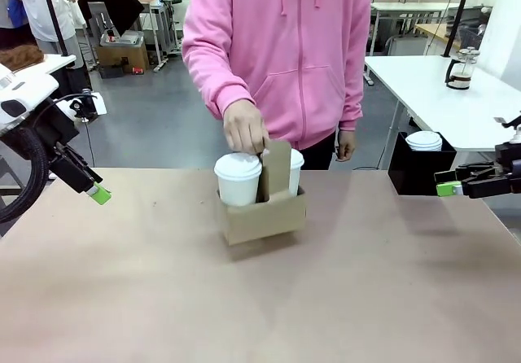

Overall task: Pour a drink into a cup and package it in a carrier.
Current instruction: Insert the held 600 ml Paper Cup into the Cup Carrier.

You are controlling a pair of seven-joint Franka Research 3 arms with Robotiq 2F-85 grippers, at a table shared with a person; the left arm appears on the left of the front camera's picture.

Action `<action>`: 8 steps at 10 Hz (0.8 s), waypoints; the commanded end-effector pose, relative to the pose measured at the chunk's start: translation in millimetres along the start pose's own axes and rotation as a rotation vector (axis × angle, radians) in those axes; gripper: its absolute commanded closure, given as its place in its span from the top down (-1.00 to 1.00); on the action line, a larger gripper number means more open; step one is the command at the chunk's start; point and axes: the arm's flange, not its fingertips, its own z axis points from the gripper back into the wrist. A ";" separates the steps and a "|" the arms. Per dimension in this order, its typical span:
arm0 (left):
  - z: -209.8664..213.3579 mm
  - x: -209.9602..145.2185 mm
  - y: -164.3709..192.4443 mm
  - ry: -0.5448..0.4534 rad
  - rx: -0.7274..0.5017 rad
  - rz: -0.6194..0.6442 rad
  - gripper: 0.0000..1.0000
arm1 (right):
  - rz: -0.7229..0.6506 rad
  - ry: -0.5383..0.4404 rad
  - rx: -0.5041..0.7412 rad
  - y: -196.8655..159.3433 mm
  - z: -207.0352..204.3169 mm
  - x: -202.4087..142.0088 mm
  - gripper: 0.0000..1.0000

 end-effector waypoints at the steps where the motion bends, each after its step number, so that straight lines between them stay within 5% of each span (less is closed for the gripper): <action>1: -1.1 -0.8 0.1 -0.005 -0.005 -0.001 1.00 | 0.004 -0.009 0.008 0.8 2.2 1.2 1.00; 8: -1.1 -0.8 0.1 -0.005 -0.005 -0.001 1.00 | 0.004 -0.009 0.008 0.8 2.2 1.2 1.00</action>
